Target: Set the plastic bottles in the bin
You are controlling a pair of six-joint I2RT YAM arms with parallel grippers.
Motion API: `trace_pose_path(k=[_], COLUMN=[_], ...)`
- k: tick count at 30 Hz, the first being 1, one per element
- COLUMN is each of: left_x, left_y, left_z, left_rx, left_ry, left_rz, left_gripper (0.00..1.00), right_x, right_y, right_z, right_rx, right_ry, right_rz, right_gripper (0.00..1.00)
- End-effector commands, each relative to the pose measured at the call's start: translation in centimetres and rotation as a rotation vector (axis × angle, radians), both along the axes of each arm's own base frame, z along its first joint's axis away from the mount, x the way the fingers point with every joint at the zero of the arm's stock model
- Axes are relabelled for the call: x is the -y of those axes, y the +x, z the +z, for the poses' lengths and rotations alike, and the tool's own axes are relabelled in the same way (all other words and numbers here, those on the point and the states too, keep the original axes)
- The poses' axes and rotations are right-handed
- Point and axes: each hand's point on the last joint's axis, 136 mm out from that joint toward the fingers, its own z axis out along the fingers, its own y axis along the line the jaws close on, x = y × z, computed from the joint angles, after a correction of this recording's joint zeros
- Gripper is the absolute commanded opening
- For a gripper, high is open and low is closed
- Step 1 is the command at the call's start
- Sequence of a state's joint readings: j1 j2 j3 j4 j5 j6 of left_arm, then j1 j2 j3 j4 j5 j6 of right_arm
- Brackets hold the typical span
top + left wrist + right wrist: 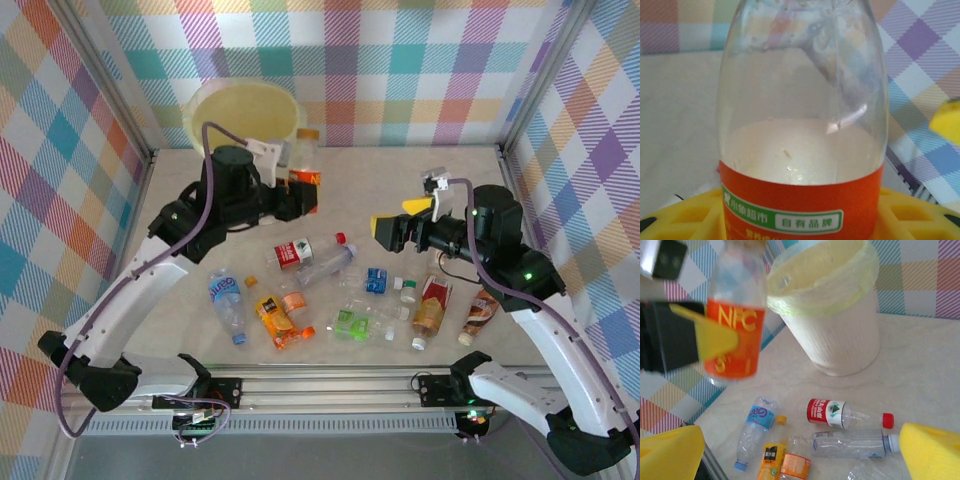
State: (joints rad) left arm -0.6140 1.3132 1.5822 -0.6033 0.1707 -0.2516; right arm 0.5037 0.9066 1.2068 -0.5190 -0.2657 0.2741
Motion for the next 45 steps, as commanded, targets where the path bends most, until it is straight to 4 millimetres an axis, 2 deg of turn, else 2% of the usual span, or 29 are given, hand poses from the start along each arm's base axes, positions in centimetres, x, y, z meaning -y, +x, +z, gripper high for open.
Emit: trace_pose_path(k=[1,9,16,20,26,33,40,45], left_x=[-1.3,-3.8,-5.9,-7.6,-10.5,-13.6,-15.1,-15.9], left_y=[1.9,7.8,14.0,16.9,20.3,23.6,25.1,25.6], left_z=[0.8,4.4,4.7,4.0,1.6,-3.0,-7.6,-10.1], left_rx=[0.02,0.085,0.134,0.131,0.087,-0.01,-0.126,-0.187], left_ry=[0.064,0.091,0.184,0.219,0.249,0.288,0.296,0.318], left_rz=[0.022,0.108,0.237,0.299,0.371,0.409,0.418,0.435], left_gripper=[0.54,0.55,0.55,0.55,0.55,0.55,0.55,0.55], right_x=[-0.4,-0.1,0.1,0.3,0.2,0.0,-0.3,-0.4], right_y=[-0.3,0.7,0.5,0.4,0.5,0.2,0.5,0.7], right_z=[1.1,1.0,0.6,0.1,-1.1,-1.5,-2.3,-2.9], right_rx=[0.062,0.043,0.015,-0.008,-0.043,-0.059,-0.097,-0.124], right_ry=[0.02,0.044,0.057,0.058,0.043,0.04,0.018,0.024], right_rz=[0.034,-0.024,-0.036,-0.047,-0.051,-0.031,-0.024,-0.029], right_gripper=[1.0,1.0,1.0,1.0,1.0,1.0,1.0,1.0])
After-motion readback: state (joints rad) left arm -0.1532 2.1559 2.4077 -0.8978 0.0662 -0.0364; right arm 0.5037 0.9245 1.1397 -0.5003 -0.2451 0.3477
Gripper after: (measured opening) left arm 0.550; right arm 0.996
